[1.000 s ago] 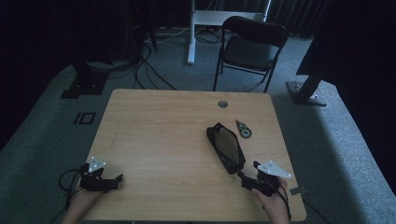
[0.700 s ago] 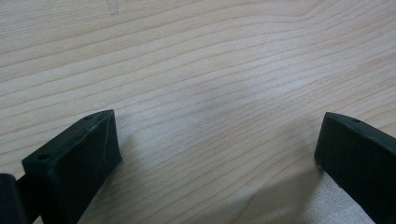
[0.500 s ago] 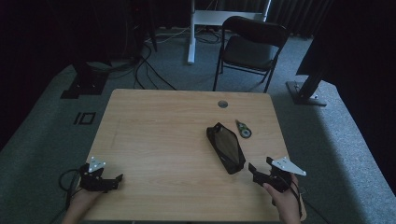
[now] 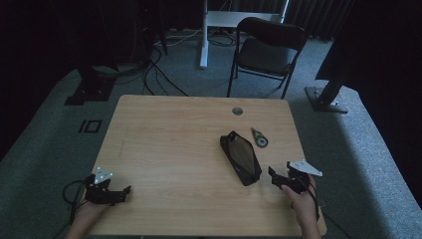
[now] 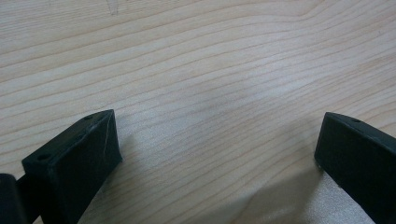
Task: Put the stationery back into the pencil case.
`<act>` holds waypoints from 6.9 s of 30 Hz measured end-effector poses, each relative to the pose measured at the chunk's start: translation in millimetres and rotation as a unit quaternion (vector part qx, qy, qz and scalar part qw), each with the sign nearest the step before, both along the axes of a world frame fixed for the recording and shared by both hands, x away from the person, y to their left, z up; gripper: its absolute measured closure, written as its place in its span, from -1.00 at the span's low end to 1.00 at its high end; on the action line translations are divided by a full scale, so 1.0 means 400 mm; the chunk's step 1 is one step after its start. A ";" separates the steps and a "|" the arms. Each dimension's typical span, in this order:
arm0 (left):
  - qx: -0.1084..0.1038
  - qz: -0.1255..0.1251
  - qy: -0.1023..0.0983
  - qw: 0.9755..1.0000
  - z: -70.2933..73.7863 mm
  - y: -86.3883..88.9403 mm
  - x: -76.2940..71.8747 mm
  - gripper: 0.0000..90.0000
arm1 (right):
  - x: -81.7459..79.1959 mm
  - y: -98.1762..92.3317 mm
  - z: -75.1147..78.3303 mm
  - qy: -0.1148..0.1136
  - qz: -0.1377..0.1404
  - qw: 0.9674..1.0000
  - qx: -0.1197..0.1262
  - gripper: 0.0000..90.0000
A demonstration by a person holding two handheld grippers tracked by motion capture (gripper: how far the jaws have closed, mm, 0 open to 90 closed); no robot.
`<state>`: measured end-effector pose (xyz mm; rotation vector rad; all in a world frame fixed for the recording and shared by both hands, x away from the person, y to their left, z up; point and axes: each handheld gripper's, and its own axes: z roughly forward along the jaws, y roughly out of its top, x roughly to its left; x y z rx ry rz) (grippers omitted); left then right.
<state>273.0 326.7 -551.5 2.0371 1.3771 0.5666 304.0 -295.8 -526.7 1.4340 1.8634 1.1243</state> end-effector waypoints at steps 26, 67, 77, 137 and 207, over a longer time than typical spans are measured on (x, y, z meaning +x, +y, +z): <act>-0.001 0.001 0.000 1.000 0.000 0.000 0.000 -1.00 | 0.190 0.014 -0.021 0.024 0.013 1.000 -0.012 -0.56; -0.001 0.001 0.000 1.000 0.000 0.000 0.000 -1.00 | 0.422 0.080 -0.037 0.058 0.028 0.996 -0.055 -0.43; -0.001 0.001 0.000 1.000 0.000 0.000 0.000 -1.00 | 0.447 0.092 -0.053 0.071 0.022 0.995 -0.069 -0.35; -0.001 0.001 0.000 1.000 0.000 0.000 0.000 -1.00 | 0.287 0.132 0.186 0.059 0.019 0.998 -0.033 0.15; -0.001 0.001 0.000 1.000 0.000 0.000 0.000 -1.00 | 0.227 0.332 0.095 0.126 0.083 0.986 -0.070 0.15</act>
